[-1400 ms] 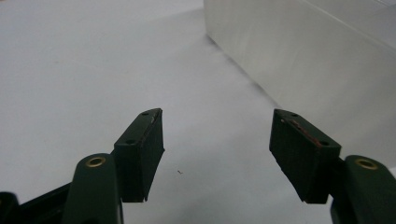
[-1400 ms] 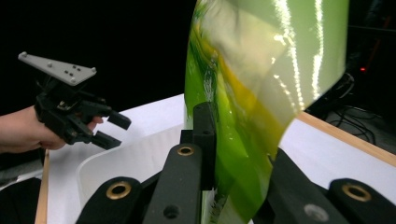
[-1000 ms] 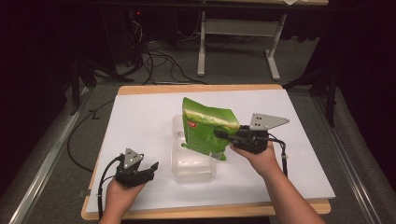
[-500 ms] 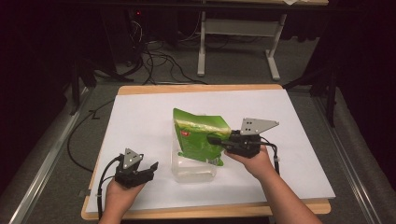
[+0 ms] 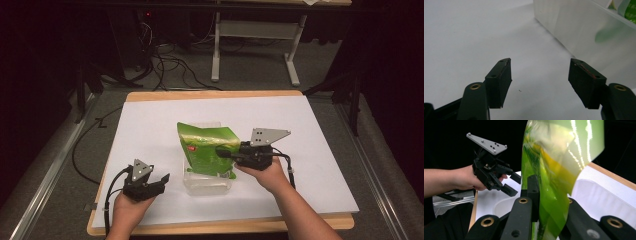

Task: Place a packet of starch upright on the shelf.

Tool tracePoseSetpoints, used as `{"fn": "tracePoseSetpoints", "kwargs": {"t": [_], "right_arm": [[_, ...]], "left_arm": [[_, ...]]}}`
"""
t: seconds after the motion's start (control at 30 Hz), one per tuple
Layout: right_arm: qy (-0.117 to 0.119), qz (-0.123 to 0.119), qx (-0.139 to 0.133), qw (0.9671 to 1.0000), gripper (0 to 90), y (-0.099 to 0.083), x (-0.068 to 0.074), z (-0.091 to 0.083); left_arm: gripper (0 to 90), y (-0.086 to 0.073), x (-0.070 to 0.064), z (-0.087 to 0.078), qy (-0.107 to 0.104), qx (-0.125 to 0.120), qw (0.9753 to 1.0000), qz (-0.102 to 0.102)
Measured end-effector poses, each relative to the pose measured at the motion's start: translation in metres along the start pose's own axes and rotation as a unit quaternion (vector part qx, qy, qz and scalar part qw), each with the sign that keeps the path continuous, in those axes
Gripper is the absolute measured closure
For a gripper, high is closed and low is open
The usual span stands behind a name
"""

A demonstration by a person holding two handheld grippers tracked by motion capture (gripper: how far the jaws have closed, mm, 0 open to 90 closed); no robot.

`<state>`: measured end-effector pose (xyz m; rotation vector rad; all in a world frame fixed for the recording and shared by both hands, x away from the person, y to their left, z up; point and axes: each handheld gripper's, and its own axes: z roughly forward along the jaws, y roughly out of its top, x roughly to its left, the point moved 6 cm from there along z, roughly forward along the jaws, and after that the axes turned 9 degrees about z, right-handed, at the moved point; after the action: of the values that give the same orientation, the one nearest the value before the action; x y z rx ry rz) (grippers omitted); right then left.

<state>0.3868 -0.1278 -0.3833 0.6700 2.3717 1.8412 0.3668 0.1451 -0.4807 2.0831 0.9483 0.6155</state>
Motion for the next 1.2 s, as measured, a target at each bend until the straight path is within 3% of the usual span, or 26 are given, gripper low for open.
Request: {"fn": "tracePoseSetpoints", "kwargs": {"t": [0.4, 0.53, 0.73, 1.2], "right_arm": [[-0.003, 0.001, 0.012, 0.9999, 85.9, -0.005, 0.002, 0.011], [-0.004, 0.009, 0.005, 0.9999, 81.3, -0.003, 0.004, 0.014], [-0.024, 0.022, -0.015, 0.9994, 71.4, -0.002, 0.000, 0.003], [-0.065, 0.024, -0.015, 0.9975, 70.4, -0.014, -0.007, -0.023]], "left_arm": [[35.6, 0.000, 0.000, 0.000, 0.000, -0.002, 1.0000, 0.000], [35.7, 0.000, 0.000, 0.000, -0.001, -0.001, 1.0000, 0.000], [35.7, 0.000, 0.000, 0.000, -0.001, -0.001, 1.0000, 0.000], [36.3, 0.003, -0.001, -0.001, -0.006, -0.012, 0.9999, -0.006]]}}
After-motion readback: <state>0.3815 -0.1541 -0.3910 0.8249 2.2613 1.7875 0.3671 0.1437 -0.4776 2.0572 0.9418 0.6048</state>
